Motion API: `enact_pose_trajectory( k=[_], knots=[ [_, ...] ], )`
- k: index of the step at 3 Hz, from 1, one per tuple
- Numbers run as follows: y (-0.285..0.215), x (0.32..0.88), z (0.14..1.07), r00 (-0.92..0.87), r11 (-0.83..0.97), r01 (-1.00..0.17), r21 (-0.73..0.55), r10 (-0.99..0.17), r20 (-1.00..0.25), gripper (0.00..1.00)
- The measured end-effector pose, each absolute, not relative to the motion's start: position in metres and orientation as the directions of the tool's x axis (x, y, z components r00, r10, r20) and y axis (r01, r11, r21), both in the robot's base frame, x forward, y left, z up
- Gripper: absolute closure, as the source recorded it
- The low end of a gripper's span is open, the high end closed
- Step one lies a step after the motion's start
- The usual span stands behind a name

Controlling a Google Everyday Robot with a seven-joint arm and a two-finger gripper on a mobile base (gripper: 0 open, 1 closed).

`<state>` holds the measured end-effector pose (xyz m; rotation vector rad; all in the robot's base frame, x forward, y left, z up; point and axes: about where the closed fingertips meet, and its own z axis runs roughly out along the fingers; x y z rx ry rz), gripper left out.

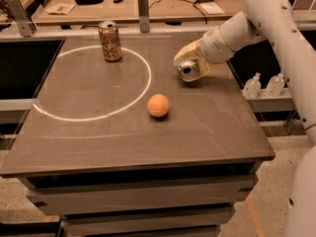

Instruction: Knock 7up can over

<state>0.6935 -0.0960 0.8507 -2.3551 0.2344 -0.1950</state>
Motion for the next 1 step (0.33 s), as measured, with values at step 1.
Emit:
enact_pose_trajectory(
  k=[1],
  knots=[
    [-0.0935,0.694,0.848,0.973,-0.704,-0.113,-0.701,-0.223,0.067,0.35]
  ],
)
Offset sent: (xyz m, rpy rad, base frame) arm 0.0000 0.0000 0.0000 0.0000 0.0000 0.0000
